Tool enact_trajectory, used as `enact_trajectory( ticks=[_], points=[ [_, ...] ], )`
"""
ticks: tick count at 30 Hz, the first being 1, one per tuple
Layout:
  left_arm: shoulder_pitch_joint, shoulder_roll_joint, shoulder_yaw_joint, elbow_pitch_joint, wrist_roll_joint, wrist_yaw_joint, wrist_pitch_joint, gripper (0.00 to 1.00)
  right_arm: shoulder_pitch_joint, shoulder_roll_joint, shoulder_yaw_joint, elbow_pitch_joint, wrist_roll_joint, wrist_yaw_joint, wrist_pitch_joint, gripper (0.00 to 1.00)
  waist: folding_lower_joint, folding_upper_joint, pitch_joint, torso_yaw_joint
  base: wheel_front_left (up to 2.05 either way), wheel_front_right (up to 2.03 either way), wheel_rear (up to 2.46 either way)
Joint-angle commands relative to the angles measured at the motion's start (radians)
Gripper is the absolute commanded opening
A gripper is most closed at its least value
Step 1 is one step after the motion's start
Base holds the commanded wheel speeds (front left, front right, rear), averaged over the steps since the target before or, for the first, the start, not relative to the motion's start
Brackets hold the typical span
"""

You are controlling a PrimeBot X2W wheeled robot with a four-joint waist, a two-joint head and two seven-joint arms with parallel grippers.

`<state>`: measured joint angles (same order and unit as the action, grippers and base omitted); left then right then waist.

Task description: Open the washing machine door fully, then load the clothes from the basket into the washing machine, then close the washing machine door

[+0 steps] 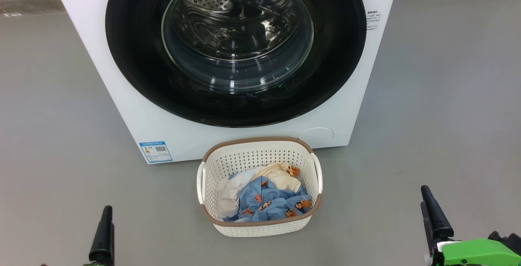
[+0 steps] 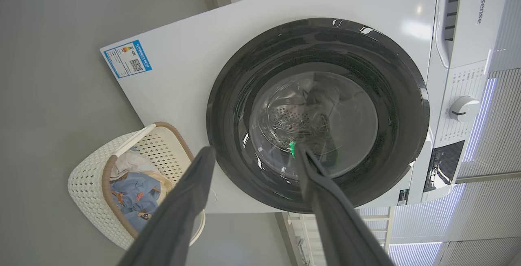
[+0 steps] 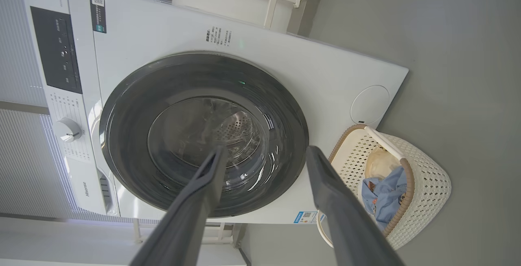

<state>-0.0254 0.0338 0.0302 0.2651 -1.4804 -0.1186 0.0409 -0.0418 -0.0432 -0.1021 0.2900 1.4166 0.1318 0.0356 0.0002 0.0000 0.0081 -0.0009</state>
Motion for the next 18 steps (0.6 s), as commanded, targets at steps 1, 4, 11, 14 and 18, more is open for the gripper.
enact_trajectory(
  ticks=[1,4,11,14,18],
  points=[
    [-0.041,0.024,0.002,-0.037,0.033,-0.003,-0.014,1.0,-0.046,-0.017,0.015,-0.033,-0.042,0.0,-0.013,1.0,-0.0002,0.0,0.001,0.0,0.0,0.0,0.0],
    [-0.043,0.033,-0.008,-0.035,0.081,-0.003,-0.026,1.0,-0.05,-0.02,0.022,-0.036,-0.101,0.0,-0.025,1.0,-0.0002,0.0,0.002,0.0,0.0,0.0,0.0],
    [-0.048,0.049,-0.025,-0.028,0.177,-0.004,-0.047,1.0,-0.059,-0.024,0.035,-0.034,-0.21,0.0,-0.045,1.0,-0.0002,0.0,0.002,0.001,0.0,0.0,0.0],
    [-0.05,0.053,-0.03,-0.027,0.207,-0.004,-0.053,1.0,-0.062,-0.027,0.04,-0.033,-0.24,0.0,-0.051,1.0,-0.0002,0.0,0.002,0.001,0.0,0.0,0.0],
    [-0.048,0.06,-0.039,-0.025,0.271,-0.004,-0.065,1.0,-0.066,-0.034,0.055,-0.025,-0.304,0.0,-0.063,1.0,-0.0002,0.0,0.0,0.001,0.0,0.0,0.0]
  ],
)
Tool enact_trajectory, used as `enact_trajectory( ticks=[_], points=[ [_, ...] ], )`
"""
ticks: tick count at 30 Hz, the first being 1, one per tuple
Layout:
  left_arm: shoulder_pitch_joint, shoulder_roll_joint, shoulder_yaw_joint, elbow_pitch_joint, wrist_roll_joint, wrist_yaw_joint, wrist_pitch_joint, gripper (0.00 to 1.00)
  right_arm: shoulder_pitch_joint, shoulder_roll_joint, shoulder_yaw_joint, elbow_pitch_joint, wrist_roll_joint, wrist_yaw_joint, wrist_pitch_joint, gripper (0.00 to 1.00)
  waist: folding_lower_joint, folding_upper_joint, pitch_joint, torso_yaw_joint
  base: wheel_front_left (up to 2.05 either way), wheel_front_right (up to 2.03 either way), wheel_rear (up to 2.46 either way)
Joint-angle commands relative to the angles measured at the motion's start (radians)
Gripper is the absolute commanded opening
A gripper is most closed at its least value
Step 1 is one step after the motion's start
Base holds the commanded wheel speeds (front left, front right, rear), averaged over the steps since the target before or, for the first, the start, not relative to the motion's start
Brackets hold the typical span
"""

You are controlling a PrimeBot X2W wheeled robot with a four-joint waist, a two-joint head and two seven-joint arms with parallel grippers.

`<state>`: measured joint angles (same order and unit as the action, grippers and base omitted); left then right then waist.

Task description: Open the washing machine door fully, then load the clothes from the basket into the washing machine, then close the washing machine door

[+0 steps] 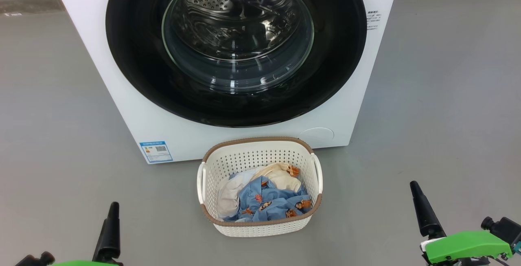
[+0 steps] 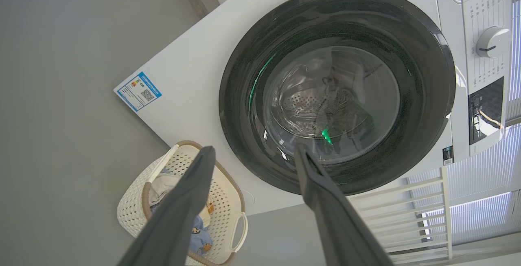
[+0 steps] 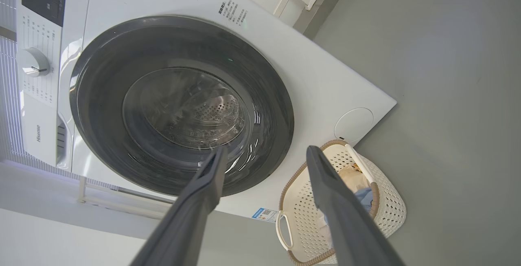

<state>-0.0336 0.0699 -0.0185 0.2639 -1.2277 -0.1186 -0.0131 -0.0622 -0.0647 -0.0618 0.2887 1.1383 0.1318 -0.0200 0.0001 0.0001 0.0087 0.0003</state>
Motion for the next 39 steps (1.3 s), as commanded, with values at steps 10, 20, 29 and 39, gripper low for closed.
enact_trajectory(
  ticks=[10,20,29,39],
  points=[
    [-0.037,0.036,-0.006,-0.015,0.172,-0.005,-0.04,1.0,-0.06,-0.023,0.043,0.001,-0.173,0.0,-0.034,1.0,-0.0001,-0.0001,-0.008,0.002,0.0,0.0,0.0],
    [-0.035,0.043,-0.016,-0.002,0.303,-0.006,-0.07,1.0,-0.074,-0.027,0.064,0.023,-0.306,-0.001,-0.041,1.0,-0.0001,-0.0001,-0.016,0.005,0.0,0.0,0.0],
    [-0.032,0.048,-0.017,0.011,0.415,-0.007,-0.097,1.0,-0.081,-0.032,0.074,0.032,-0.426,-0.001,-0.049,1.0,-0.0001,-0.0001,-0.023,0.008,0.0,0.0,0.0],
    [-0.034,0.05,-0.012,0.023,0.531,-0.007,-0.123,1.0,-0.089,-0.031,0.082,0.034,-0.544,-0.001,-0.066,1.0,-0.0001,-0.0001,-0.027,0.008,0.0,0.0,0.0]
  ],
)
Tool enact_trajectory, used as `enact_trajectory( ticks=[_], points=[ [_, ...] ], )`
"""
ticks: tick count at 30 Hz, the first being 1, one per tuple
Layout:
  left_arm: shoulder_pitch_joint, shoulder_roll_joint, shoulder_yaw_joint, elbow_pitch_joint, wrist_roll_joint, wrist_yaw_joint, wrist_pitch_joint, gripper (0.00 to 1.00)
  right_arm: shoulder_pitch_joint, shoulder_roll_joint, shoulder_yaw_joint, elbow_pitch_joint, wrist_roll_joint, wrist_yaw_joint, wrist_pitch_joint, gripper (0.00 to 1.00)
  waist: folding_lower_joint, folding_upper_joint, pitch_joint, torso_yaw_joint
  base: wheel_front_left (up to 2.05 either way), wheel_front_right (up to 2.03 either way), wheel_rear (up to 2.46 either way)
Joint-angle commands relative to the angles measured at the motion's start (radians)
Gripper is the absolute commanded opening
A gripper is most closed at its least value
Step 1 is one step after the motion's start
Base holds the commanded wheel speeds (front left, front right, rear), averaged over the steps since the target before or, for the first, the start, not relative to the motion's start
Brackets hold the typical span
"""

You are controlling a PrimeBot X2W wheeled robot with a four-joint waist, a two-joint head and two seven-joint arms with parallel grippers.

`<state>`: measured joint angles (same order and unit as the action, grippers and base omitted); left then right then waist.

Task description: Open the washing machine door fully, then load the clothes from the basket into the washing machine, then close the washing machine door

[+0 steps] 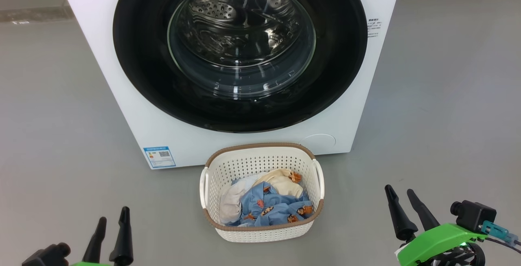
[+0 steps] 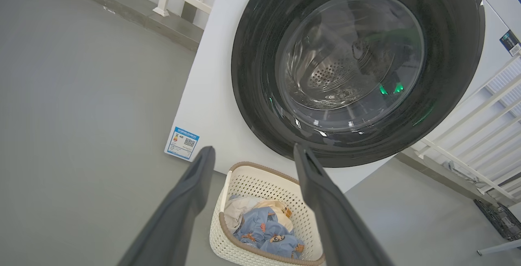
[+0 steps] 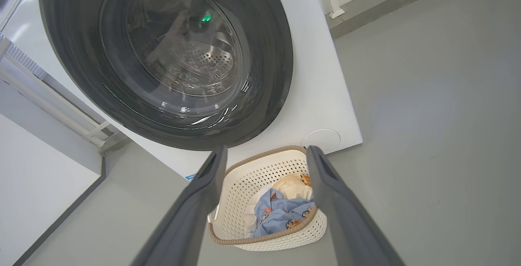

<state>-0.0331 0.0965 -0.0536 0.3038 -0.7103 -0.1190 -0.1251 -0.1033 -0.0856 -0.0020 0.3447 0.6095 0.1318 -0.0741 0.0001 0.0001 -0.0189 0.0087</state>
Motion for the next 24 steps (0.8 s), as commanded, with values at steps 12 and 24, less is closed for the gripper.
enact_trajectory(
  ticks=[12,24],
  points=[
    [-0.031,0.024,0.034,-0.004,0.162,-0.008,-0.047,1.0,-0.049,-0.008,0.021,-0.016,-0.165,-0.001,-0.044,1.0,-0.0001,-0.0001,-0.008,0.001,0.0,0.0,0.0],
    [-0.022,0.026,0.05,0.002,0.318,-0.009,-0.083,1.0,-0.053,-0.007,0.026,-0.017,-0.313,-0.001,-0.074,1.0,-0.0001,-0.0001,-0.02,0.002,0.0,0.0,0.0]
  ],
)
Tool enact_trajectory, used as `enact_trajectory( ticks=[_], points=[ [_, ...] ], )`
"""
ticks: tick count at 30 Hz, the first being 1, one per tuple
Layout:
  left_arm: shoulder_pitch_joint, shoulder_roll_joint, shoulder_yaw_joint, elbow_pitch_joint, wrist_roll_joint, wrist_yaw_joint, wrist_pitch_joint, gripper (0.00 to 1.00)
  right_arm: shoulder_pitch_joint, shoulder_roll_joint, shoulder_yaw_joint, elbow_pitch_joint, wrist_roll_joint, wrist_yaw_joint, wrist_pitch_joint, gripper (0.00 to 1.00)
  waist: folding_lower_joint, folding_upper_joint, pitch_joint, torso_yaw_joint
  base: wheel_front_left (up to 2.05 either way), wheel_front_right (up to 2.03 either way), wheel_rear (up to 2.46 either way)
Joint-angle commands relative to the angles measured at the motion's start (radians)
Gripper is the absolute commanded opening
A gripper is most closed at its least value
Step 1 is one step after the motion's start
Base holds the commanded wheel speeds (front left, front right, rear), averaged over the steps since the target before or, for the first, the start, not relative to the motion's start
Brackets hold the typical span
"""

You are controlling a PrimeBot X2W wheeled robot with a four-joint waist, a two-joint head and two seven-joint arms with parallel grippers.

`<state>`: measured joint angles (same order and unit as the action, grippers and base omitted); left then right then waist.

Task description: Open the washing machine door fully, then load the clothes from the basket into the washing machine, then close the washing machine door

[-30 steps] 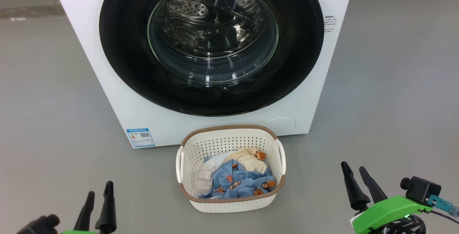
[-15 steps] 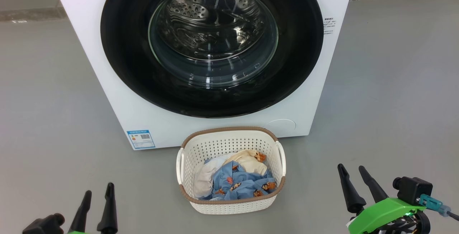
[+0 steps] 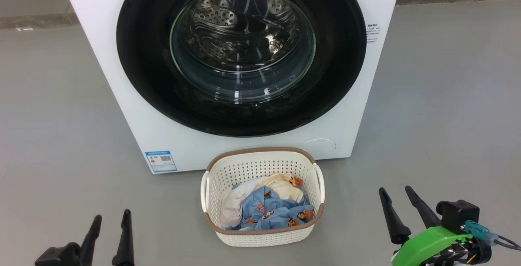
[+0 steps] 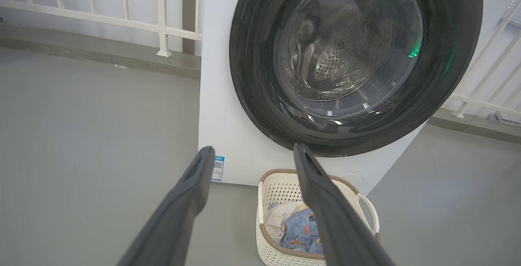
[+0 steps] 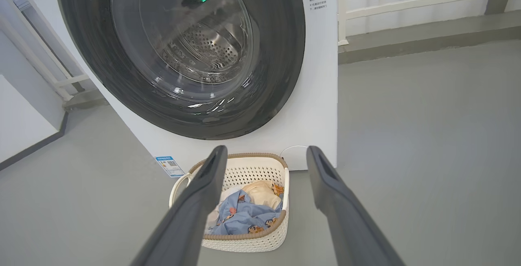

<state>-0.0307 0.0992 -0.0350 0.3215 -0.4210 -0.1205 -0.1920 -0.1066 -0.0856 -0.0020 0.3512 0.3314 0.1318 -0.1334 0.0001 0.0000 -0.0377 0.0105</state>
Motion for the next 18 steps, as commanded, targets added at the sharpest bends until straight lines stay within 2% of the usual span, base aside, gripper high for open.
enact_trajectory(
  ticks=[1,18],
  points=[
    [-0.023,0.023,0.033,-0.015,0.041,-0.008,-0.019,1.0,-0.051,-0.007,0.026,-0.024,-0.047,-0.001,-0.017,1.0,-0.0001,0.0,-0.002,0.0,0.0,0.0,0.0],
    [-0.024,0.014,0.056,-0.001,0.247,-0.009,-0.07,1.0,-0.064,-0.001,0.014,-0.024,-0.253,-0.001,-0.059,1.0,-0.0001,0.0,-0.012,0.005,0.0,0.0,0.0]
  ],
)
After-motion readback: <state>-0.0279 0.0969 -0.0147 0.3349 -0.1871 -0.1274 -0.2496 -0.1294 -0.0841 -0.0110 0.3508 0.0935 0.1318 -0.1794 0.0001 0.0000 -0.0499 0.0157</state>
